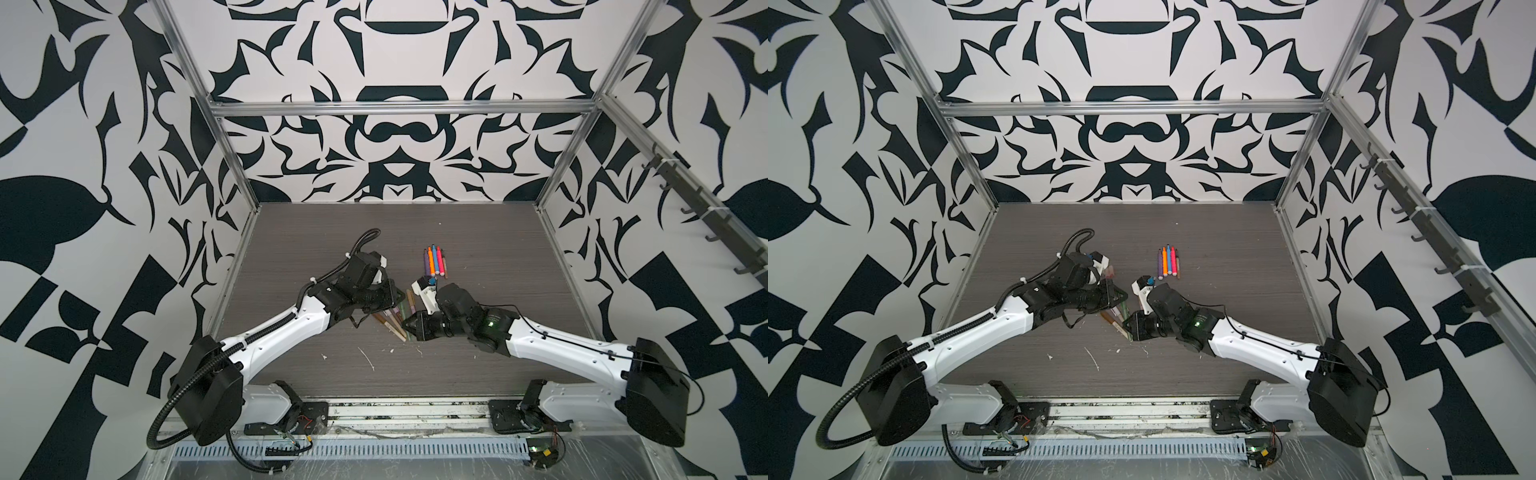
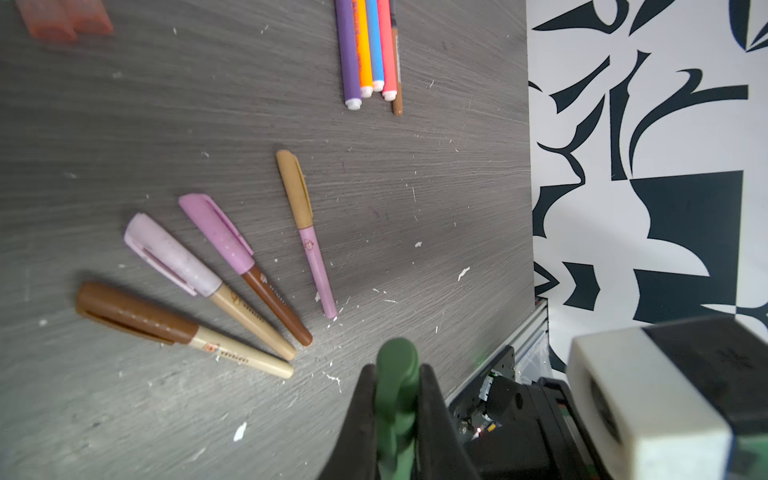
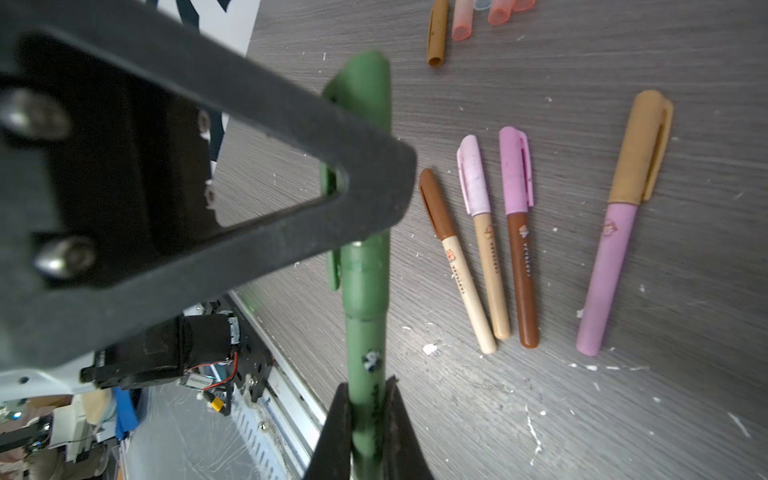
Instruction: Open the pen caps
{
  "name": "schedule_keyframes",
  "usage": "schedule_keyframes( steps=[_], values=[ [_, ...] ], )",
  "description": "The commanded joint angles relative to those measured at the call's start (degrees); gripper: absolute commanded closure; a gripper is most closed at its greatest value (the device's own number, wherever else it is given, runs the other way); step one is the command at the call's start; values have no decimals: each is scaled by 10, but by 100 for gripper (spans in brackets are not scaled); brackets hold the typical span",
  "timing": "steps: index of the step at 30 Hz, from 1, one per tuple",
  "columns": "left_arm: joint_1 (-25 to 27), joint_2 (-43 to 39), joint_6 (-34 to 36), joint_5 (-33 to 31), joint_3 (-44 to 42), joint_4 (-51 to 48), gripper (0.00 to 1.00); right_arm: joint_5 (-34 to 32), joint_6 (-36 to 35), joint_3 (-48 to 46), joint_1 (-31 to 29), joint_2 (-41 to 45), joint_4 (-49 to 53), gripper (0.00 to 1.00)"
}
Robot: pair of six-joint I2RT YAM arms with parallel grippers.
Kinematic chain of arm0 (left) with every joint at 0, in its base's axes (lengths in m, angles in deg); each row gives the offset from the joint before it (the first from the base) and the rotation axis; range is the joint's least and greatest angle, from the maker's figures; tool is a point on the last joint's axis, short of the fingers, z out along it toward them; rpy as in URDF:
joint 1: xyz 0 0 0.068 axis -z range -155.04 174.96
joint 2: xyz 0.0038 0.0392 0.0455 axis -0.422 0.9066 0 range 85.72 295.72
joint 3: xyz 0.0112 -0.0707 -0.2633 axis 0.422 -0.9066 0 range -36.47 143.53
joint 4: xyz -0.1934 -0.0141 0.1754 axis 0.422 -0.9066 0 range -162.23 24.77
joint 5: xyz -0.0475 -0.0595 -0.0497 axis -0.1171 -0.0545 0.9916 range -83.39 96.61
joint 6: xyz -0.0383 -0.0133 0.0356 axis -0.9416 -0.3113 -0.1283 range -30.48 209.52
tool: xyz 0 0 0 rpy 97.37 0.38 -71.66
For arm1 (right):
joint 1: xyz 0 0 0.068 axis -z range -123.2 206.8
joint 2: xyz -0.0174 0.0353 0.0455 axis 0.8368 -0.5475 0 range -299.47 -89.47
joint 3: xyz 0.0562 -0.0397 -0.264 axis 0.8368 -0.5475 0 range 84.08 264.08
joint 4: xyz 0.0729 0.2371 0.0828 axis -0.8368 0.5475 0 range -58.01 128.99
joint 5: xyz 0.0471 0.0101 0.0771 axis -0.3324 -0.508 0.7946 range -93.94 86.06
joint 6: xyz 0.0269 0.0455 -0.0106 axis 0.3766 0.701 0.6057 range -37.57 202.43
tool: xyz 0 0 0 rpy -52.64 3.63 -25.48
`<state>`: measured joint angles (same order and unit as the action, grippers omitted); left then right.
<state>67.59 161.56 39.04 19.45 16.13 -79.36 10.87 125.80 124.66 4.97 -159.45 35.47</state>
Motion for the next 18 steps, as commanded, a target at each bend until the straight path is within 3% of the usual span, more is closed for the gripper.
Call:
schedule_keyframes(
  steps=[1, 6, 11, 18],
  values=[
    [-13, 10, 26, -40, 42, -45, 100, 5, 9, -32, 1, 28, 11, 100],
    [-93, 58, 84, -19, 104, -57, 100, 27, 65, -122, -9, 49, -58, 100],
    [-185, 159, 171, -15, 243, -165, 100, 39, 123, -193, -25, 91, -106, 100],
    [-194, 151, 178, -36, 177, -111, 100, -43, 60, -143, -21, 192, 90, 100]
  ],
)
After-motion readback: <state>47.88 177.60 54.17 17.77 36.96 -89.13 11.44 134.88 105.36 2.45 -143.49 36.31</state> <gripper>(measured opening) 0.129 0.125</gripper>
